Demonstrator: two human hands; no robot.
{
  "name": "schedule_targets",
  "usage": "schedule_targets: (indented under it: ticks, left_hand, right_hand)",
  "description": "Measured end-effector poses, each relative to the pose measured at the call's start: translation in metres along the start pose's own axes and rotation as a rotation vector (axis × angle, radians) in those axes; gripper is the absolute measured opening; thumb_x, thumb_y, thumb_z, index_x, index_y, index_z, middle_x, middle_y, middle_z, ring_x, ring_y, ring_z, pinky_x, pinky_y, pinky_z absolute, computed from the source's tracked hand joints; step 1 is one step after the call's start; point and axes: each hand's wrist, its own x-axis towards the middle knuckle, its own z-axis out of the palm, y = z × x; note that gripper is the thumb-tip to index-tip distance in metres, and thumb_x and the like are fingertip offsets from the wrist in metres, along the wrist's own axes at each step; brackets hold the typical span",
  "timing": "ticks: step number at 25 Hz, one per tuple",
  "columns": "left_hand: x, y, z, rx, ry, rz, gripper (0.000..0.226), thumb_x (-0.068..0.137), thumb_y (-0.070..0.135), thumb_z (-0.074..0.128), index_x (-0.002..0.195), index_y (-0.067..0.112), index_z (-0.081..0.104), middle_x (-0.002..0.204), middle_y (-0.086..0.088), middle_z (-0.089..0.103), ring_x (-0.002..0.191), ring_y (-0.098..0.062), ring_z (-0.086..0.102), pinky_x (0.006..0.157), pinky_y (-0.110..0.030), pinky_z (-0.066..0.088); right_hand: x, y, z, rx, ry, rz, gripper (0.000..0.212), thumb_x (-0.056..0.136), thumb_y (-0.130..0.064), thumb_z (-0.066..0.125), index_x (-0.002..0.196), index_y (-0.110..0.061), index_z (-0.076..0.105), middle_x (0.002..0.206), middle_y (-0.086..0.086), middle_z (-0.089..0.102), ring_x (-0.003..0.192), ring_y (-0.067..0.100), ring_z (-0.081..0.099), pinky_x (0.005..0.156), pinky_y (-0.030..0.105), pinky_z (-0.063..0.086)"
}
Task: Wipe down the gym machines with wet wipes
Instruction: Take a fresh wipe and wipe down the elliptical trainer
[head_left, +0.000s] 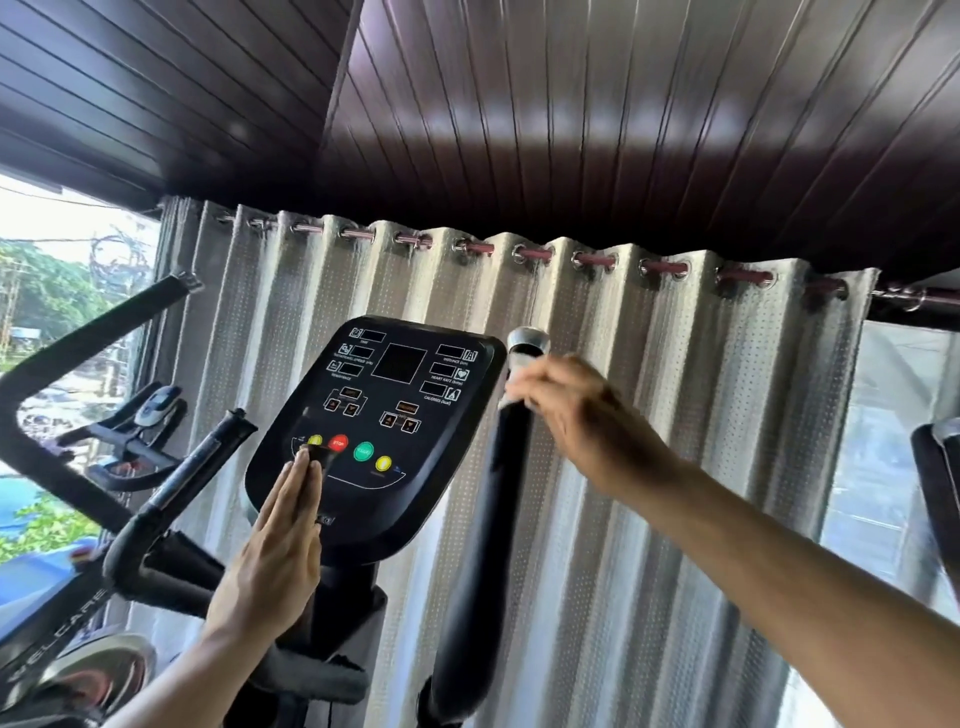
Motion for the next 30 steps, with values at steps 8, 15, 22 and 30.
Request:
schedule_targets:
  ticks: [8,15,22,30]
  left_hand:
    - [0.003,-0.001,-0.002,-0.022,-0.007,0.002,0.07,0.102,0.036,0.035,0.161,-0.001,0.021,0.172,-0.013,0.013,0.157,-0.03,0.023,0.122,-0.036,0.028]
    - [0.007,-0.001,-0.006,-0.042,-0.105,-0.02,0.082,0.092,0.039,0.044,0.162,0.001,0.02,0.167,-0.018,0.02,0.15,-0.041,0.03,0.113,-0.055,0.041]
    - [0.031,0.006,-0.012,-0.056,-0.053,-0.085,0.095,0.083,0.017,0.08,0.16,0.003,0.027,0.145,-0.021,0.036,0.126,-0.043,0.04,0.066,-0.051,0.062]
    - [0.022,0.003,-0.009,-0.095,-0.015,-0.068,0.094,0.085,0.011,0.077,0.161,0.002,0.023,0.151,-0.02,0.032,0.129,-0.041,0.043,0.076,-0.052,0.062]
  right_hand:
    - [-0.006,-0.049,0.017,0.499,0.378,0.845,0.013,0.09,0.003,0.07,0.097,-0.007,0.076,0.099,0.0,0.076,0.085,-0.003,0.071,0.075,0.013,0.054]
    - [-0.058,-0.122,0.003,0.546,0.278,0.937,0.025,0.09,0.007,0.068,0.093,-0.017,0.077,0.092,-0.01,0.078,0.084,0.005,0.074,0.078,0.02,0.057]
    - [0.053,-0.03,0.006,-0.162,0.069,0.331,0.011,0.091,0.002,0.069,0.1,-0.002,0.073,0.1,0.009,0.071,0.093,0.019,0.064,0.081,0.024,0.054]
    - [0.072,-0.04,-0.019,-0.481,-0.524,0.156,0.02,0.1,-0.008,0.053,0.112,-0.008,0.069,0.105,0.0,0.058,0.094,0.012,0.052,0.067,0.016,0.042]
